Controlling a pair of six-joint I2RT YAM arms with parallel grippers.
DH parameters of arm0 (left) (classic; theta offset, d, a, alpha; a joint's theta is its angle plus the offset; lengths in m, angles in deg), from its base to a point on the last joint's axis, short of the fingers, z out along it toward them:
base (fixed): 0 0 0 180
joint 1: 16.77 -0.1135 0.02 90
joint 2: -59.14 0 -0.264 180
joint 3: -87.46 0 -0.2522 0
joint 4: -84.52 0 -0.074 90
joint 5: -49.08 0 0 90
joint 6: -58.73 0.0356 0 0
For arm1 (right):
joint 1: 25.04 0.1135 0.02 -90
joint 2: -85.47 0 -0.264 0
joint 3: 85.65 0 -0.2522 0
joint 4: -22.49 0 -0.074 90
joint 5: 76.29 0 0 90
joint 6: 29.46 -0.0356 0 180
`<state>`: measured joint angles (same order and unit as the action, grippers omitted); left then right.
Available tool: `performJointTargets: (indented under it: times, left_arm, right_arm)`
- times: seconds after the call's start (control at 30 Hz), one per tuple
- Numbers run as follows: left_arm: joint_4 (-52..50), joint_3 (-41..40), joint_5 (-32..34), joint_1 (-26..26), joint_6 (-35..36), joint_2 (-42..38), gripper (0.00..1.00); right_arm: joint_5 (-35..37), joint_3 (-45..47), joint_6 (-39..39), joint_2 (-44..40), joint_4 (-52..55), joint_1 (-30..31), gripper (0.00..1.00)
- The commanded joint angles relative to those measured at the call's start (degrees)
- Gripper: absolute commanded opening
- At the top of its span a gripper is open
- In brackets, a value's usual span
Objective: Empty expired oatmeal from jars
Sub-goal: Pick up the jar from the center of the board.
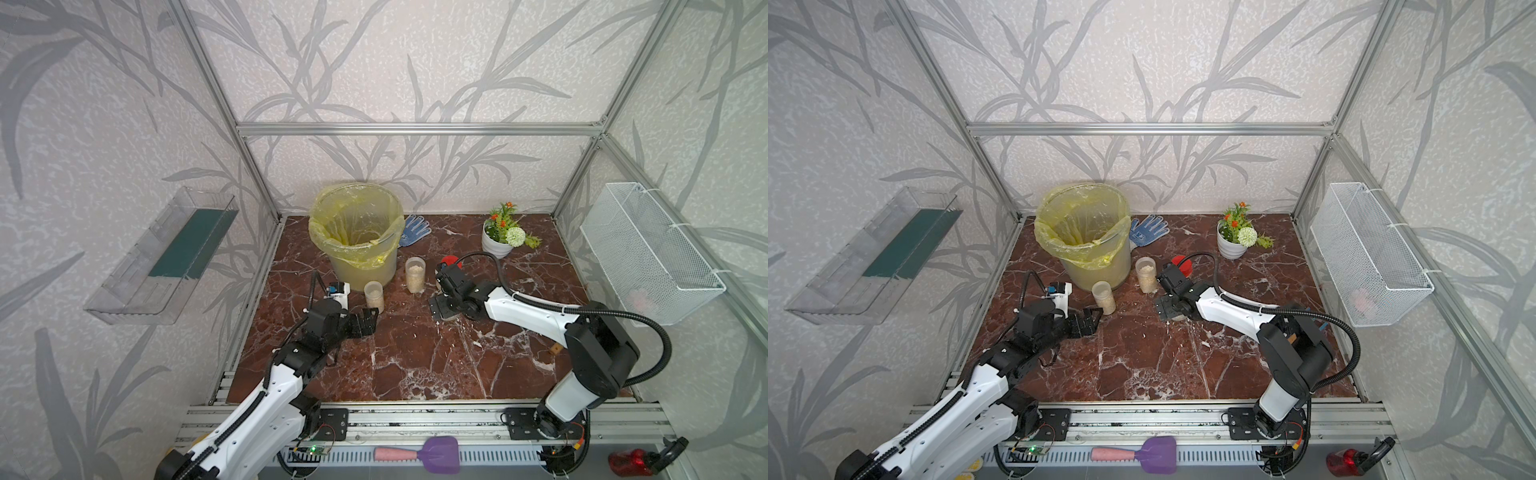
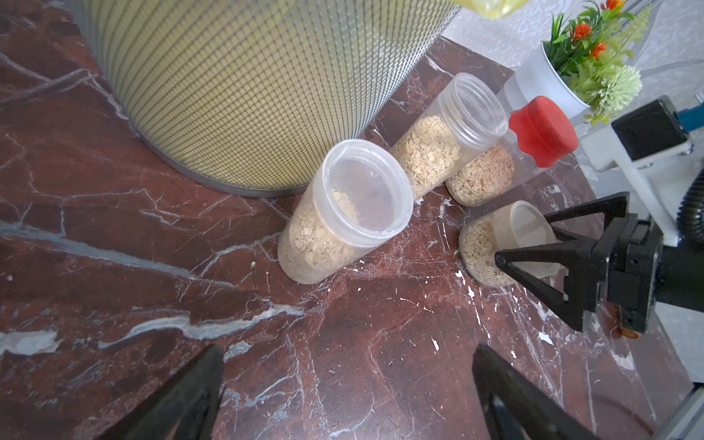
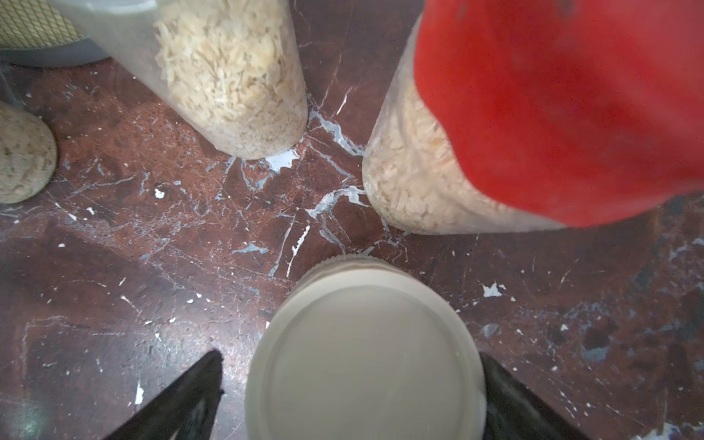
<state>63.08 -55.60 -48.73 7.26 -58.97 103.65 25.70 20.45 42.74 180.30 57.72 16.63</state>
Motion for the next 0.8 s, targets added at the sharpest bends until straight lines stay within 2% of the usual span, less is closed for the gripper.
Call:
performJointTargets:
  times: [0.0,0.3,0.6,0.77]
  left_arm:
    - [1.9,1.8,0.6,0.9,2.9,0.9,0.99]
    - [4.1,3.3,-0.7,3.3,6.3,5.3,0.99]
    - [8.9,2.9,1.5,7.7,10.4,7.5,0.97]
    - [10.0,3.1,1.3,10.8,14.6,7.2,0.97]
  right_arm:
    - [0.5,-1.4,-0.3,0.4,1.5,0.1,0.98]
    - [-0.3,-1.0,-0.6,1.4,1.6,-0.6,0.86]
    - [-1.3,0.0,-0.3,-0.4,1.8,-1.4,0.54]
    - [-4.1,-0.6,-0.6,-2.6,3.6,-2.2,0.47]
